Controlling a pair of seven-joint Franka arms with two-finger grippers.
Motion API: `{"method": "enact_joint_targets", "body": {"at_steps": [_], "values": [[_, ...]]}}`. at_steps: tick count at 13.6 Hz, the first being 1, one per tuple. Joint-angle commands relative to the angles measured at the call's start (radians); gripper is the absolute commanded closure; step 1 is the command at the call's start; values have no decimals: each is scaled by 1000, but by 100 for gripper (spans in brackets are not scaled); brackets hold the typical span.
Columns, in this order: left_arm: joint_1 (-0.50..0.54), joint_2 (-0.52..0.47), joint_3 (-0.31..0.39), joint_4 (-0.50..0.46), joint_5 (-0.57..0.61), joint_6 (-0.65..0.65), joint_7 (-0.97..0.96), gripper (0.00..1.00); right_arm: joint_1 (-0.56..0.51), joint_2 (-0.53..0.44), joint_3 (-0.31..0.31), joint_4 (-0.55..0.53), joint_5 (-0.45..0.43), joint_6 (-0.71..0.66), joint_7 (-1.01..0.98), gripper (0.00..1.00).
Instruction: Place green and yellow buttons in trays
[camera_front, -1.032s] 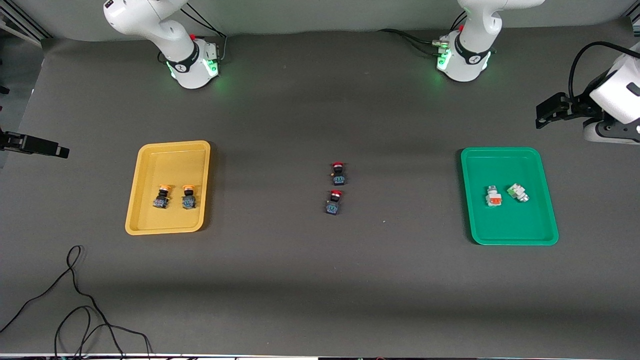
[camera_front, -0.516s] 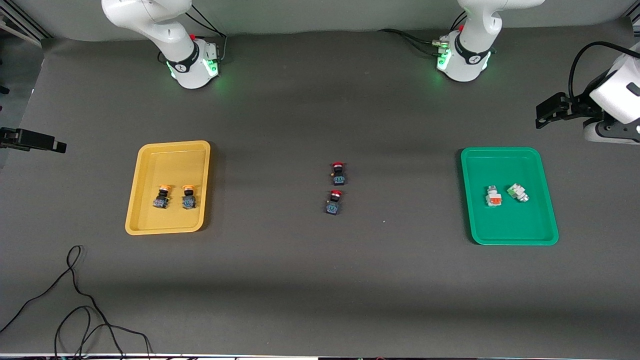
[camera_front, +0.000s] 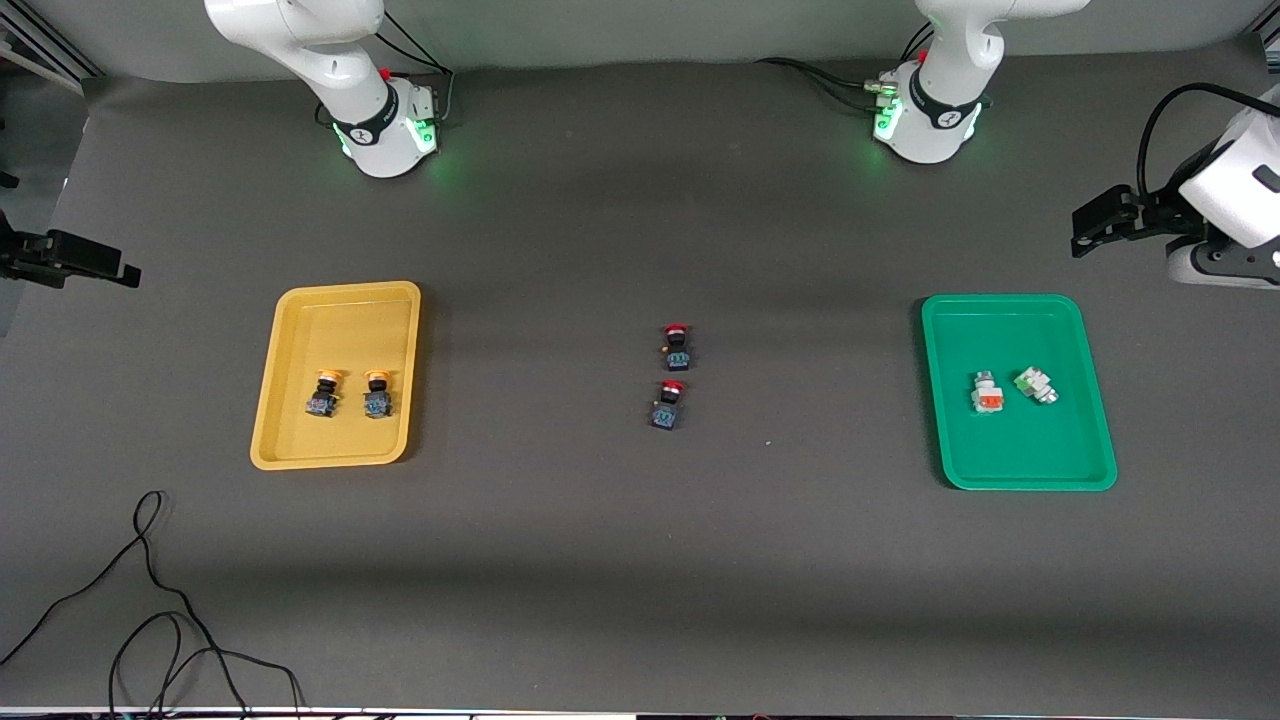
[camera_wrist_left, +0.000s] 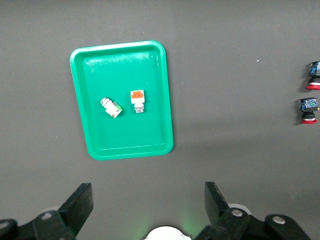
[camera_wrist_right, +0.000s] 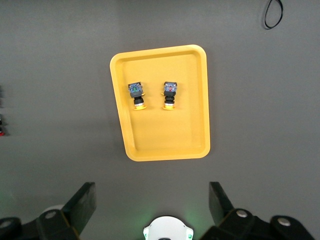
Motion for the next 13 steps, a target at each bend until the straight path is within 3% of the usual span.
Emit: {"method": "enact_joint_targets", "body": {"at_steps": [1,5,13], "values": [[2,-16,-3,-7,-3,-16,-14,1,-45,-40,55,-47,-21,43,19,0],[2,-16,-3,-7,-3,-16,-14,1,-64,-91,83,-110,-37,100,9,0],[2,-16,-3,-7,-3,-16,-14,1,-64,-109,83,-76,-28,100,11,0]]}}
